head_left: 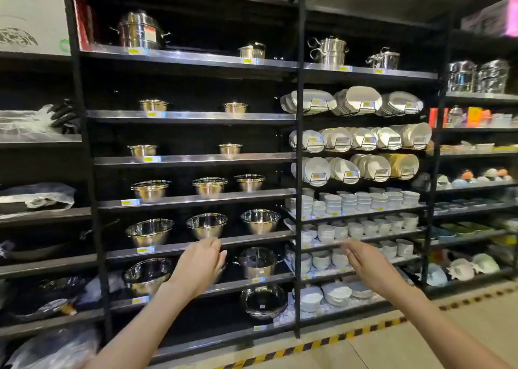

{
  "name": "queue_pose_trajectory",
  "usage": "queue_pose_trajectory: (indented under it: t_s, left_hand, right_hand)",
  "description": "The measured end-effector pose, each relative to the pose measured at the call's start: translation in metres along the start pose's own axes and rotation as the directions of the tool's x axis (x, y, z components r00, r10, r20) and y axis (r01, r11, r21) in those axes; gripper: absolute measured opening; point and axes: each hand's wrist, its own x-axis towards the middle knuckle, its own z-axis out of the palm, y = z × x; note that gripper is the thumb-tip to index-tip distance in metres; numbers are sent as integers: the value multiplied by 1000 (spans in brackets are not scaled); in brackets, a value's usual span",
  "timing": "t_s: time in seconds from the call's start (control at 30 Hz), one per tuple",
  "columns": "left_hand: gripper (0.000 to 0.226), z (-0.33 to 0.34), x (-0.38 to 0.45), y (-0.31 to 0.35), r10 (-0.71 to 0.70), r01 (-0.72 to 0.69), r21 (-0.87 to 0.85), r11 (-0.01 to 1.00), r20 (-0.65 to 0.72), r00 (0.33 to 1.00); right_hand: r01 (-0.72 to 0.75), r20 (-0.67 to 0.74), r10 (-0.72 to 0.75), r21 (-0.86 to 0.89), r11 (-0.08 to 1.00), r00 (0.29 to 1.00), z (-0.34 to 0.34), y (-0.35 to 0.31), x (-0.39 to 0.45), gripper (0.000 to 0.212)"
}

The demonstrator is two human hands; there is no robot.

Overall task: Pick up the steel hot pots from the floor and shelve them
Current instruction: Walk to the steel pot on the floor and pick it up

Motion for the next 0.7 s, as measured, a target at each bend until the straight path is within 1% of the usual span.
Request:
queue_pose_trajectory:
  t_s: [0.07,0.17,0.27,0.33,0.47,0.57,0.63,0.7]
  left_hand:
    - [31,27,45,6,30,-31,-45,999,-10,999]
    - [32,71,109,25,94,-96,-145,985,-23,995]
    - [25,116,164,52,169,-175,-254,951,-49,984]
    - [23,146,199,76,239,-243,-317,917,-53,970]
    - [30,213,271,141,414,-399,-389,831,-48,909]
    - [33,265,319,195,544,-509,-399,763,-30,839]
    - [30,296,347,226,608,-546,-475,691,-29,794]
    - [24,321,378,251,667,-565,-563,603,-33,745]
  right_hand:
    - [-42,-11,42,3,999,999,10,24,28,25]
    - [-122,31,124,-57,991,992,16,62,63,28]
    - [-193,1,193,-79,978,981,18,100,85,23]
    - [-252,-11,253,-133,959,967,21,128,95,24]
    - [-369,-64,365,-230,900,929,29,199,102,23]
    - [-477,-122,461,-265,838,879,34,252,100,25]
    - [-557,-171,530,-287,780,831,38,282,99,26]
    - [-656,-225,616,-285,699,755,38,306,97,27]
